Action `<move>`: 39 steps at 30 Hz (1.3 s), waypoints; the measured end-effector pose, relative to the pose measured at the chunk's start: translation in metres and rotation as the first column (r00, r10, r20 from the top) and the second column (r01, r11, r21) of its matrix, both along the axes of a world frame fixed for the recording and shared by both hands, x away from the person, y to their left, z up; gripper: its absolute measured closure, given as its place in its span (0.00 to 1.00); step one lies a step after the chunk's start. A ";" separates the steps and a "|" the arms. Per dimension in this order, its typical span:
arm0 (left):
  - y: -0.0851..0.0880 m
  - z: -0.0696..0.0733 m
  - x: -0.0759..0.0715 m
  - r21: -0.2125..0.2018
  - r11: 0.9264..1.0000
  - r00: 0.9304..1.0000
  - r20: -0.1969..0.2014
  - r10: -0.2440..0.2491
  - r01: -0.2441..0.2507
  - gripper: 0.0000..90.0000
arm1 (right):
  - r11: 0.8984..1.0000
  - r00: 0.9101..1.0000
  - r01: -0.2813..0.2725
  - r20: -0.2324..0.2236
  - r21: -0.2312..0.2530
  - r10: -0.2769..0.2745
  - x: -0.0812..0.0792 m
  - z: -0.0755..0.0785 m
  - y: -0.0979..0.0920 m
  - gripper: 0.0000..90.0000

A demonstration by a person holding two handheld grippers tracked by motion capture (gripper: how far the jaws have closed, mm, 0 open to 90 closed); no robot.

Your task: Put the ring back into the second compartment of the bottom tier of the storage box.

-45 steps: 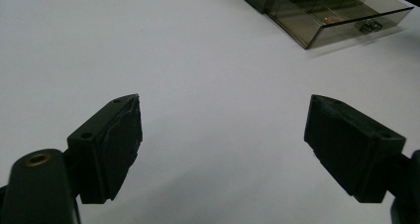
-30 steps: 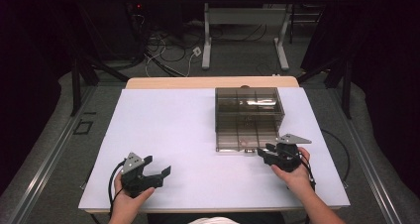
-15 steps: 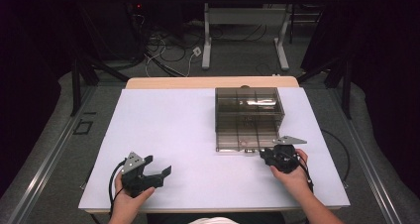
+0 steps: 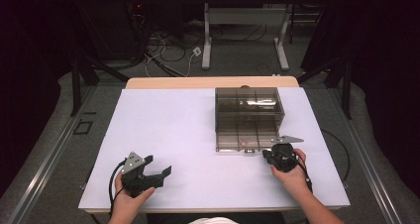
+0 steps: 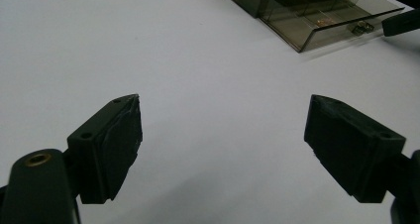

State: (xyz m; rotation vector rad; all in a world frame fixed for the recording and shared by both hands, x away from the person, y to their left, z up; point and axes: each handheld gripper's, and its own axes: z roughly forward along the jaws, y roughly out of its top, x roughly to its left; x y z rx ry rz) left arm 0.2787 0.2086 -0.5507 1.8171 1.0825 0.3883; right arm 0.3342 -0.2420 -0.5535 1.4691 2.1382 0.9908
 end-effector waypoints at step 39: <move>0.001 -0.001 0.000 0.005 1.000 1.000 -0.005 -0.004 0.004 0.17 | 0.998 0.998 0.055 -0.039 0.031 -0.054 0.013 -0.004 -0.002 1.00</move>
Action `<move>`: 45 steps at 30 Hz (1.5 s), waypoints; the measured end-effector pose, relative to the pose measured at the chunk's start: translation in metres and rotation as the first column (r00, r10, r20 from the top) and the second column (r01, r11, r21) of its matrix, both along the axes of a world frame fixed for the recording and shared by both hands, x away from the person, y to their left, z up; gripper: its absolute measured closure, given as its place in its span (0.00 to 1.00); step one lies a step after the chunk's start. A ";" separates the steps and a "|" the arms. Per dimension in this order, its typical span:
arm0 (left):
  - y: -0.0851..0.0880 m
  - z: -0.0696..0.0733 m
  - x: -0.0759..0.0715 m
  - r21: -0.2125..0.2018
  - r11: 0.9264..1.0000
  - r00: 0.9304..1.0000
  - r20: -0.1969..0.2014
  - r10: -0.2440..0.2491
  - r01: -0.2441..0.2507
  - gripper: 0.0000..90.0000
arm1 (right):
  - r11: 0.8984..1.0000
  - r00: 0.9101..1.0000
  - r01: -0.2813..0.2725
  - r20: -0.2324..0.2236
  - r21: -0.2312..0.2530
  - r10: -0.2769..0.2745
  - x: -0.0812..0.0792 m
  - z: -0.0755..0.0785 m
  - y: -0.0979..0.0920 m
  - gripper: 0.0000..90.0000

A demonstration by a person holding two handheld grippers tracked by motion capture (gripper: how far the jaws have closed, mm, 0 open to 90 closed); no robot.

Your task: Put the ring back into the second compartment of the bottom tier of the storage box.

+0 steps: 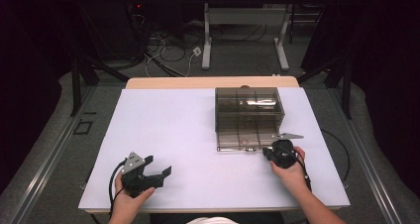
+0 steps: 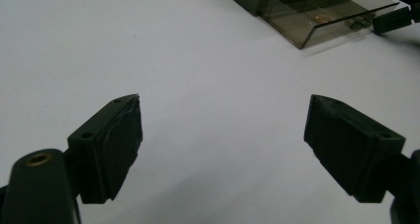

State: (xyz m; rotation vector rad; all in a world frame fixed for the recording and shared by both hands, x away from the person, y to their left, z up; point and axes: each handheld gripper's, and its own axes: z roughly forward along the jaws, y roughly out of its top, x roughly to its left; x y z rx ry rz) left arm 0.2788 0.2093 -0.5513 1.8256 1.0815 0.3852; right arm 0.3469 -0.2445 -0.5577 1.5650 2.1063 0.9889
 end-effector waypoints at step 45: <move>0.002 -0.001 -0.001 -0.003 1.000 1.000 -0.008 0.009 -0.009 0.17 | 1.000 1.000 0.002 -0.025 0.027 -0.001 0.008 0.001 0.002 1.00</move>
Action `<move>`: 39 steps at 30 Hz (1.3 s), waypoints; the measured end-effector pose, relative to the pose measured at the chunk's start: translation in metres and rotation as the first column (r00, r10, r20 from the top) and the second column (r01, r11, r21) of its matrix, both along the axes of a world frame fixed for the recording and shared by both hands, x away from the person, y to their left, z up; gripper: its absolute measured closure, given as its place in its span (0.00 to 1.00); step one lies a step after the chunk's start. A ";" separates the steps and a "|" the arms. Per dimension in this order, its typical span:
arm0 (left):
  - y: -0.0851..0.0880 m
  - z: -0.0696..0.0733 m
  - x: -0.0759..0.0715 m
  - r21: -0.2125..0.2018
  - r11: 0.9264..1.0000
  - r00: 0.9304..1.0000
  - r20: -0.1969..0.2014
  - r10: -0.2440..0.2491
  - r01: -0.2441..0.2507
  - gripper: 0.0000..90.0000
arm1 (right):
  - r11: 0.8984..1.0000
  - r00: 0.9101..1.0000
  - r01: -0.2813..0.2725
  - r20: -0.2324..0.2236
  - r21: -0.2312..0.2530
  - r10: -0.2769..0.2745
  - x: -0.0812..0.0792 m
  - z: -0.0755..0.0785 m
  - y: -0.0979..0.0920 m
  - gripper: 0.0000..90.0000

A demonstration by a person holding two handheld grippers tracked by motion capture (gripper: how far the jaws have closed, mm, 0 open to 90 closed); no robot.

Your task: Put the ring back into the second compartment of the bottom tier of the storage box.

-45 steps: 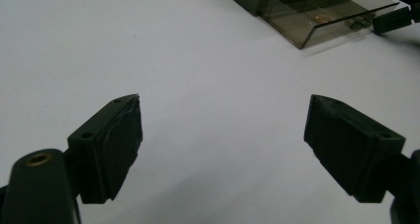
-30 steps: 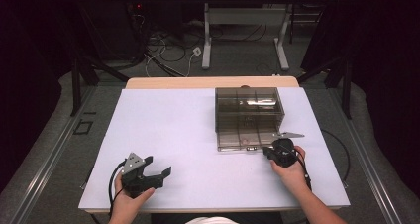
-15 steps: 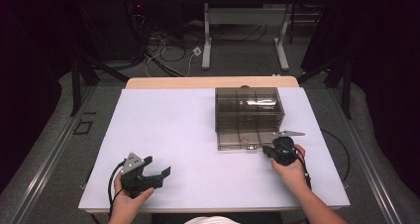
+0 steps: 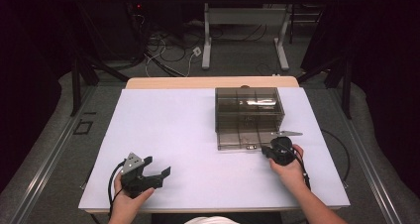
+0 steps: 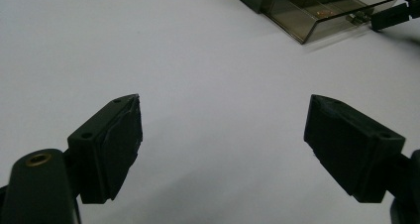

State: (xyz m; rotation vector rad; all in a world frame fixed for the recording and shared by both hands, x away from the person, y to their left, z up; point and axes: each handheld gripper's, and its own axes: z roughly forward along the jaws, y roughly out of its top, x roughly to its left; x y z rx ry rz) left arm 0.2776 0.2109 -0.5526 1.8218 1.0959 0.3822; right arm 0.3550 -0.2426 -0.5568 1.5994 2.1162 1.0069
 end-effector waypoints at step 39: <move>0.016 -0.001 -0.017 0.002 0.997 0.997 -0.002 0.072 -0.072 0.17 | 1.000 1.000 0.025 -0.008 0.012 -0.025 0.037 0.010 0.022 1.00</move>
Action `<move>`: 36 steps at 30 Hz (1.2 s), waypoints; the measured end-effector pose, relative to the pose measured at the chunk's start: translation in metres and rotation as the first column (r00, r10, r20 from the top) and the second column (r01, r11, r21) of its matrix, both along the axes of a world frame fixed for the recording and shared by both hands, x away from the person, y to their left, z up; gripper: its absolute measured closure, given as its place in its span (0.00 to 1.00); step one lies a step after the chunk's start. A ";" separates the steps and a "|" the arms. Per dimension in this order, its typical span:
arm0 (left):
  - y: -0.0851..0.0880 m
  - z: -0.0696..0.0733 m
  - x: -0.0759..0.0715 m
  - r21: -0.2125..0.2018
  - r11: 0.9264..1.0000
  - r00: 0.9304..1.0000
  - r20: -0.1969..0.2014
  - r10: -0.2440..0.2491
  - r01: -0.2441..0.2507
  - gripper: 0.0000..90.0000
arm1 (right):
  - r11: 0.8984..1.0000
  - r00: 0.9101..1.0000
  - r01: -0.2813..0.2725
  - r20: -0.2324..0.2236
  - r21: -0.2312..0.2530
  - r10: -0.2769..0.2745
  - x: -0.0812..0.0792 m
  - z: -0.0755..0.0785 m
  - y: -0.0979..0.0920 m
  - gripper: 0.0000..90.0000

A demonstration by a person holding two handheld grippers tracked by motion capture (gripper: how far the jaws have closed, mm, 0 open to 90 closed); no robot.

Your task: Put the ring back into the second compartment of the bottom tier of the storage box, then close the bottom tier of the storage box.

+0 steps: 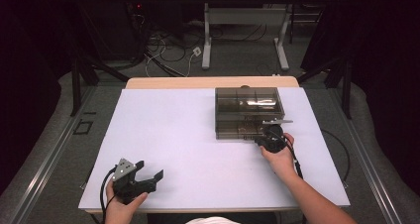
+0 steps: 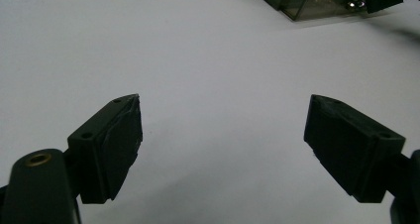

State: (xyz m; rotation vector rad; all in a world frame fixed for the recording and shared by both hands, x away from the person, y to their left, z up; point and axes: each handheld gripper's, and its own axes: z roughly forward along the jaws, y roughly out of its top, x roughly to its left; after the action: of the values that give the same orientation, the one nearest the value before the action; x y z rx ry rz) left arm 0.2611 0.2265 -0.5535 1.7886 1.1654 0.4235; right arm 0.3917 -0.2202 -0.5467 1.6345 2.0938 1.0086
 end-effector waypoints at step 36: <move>0.001 -0.002 -0.001 0.004 1.000 1.000 -0.007 0.007 -0.007 0.17 | 0.994 0.998 0.065 0.015 0.093 -0.067 0.027 -0.003 -0.001 1.00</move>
State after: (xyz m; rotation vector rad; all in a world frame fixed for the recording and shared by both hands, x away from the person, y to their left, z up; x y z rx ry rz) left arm 0.2598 0.2277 -0.5551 1.7913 1.1771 0.4244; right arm 0.4185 -0.2216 -0.5497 1.7198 1.9957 1.1092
